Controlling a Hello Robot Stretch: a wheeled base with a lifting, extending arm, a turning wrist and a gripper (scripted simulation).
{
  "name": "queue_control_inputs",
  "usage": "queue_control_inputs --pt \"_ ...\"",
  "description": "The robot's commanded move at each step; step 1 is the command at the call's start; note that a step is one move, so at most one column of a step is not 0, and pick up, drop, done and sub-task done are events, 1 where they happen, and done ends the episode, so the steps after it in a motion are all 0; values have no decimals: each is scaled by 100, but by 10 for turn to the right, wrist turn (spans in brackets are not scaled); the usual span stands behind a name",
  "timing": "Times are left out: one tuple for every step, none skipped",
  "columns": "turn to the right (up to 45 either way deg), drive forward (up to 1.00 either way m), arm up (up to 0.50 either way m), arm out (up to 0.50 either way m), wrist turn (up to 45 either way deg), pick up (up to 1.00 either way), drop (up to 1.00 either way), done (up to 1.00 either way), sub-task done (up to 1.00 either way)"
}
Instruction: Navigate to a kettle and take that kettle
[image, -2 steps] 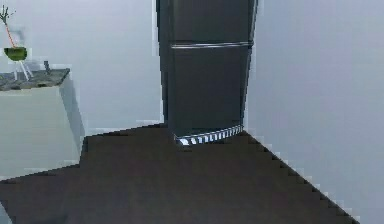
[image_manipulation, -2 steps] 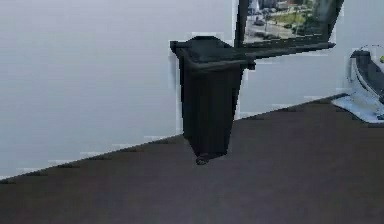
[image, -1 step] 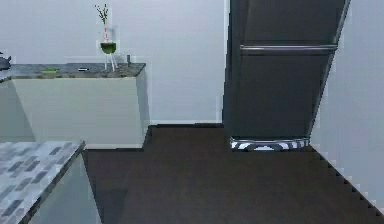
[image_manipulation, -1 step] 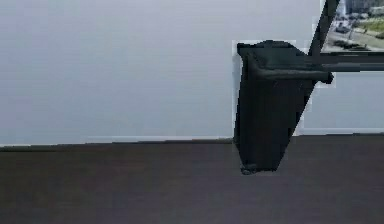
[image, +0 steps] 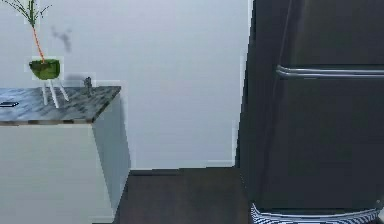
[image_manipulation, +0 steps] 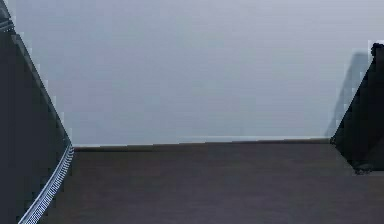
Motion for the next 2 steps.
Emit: queue_control_inputs --pt "-150 0 0 0 0 0 0 0 0" --pt "0 5 0 0 0 0 0 0 0"
